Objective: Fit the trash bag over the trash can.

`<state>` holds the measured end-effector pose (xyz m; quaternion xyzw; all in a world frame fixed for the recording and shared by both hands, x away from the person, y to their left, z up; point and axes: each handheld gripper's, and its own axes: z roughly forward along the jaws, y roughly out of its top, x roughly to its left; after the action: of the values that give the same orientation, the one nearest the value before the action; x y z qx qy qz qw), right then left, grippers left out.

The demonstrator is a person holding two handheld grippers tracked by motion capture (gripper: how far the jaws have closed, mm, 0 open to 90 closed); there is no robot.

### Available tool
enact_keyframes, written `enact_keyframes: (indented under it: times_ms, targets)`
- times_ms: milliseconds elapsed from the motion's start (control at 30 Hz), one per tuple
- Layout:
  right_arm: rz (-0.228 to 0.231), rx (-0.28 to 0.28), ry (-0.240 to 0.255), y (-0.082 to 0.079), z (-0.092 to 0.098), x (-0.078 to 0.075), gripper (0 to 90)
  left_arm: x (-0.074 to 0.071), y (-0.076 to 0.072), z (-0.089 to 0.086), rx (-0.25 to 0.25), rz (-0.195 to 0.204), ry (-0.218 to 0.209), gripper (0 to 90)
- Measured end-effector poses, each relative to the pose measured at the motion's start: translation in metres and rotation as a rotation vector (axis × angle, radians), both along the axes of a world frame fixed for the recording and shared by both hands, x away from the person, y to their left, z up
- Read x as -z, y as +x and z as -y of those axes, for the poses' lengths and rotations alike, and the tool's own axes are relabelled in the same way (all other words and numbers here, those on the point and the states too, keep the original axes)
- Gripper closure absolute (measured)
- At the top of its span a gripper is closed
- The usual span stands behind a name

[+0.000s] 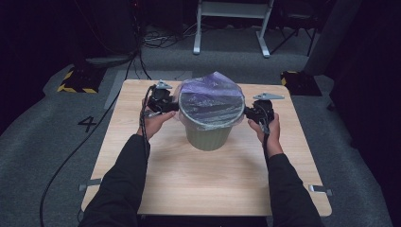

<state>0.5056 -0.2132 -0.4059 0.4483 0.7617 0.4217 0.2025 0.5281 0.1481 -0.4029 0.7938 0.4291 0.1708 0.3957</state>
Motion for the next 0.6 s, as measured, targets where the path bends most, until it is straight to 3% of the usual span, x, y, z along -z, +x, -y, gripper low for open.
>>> enact_keyframes:
  times_ms: [33, 133, 300, 600]
  targets:
    - [-0.006, -0.002, -0.013, 0.001, -0.001, 0.002, 89.9, 0.003, 0.0, 0.001, -0.014, -0.01, 0.01, 44.1]
    - [-0.019, -0.015, 0.007, 0.0, -0.002, 0.008, 89.8, 0.008, -0.001, -0.002, -0.002, -0.019, -0.054, 43.0]
    - [-0.039, -0.042, 0.007, -0.004, -0.001, 0.014, 89.8, 0.016, -0.006, -0.008, 0.013, -0.045, -0.096, 38.0]
    - [-0.034, -0.103, -0.021, -0.025, 0.007, 0.024, 87.9, 0.011, -0.04, -0.025, 0.086, 0.053, -0.086, 30.7]
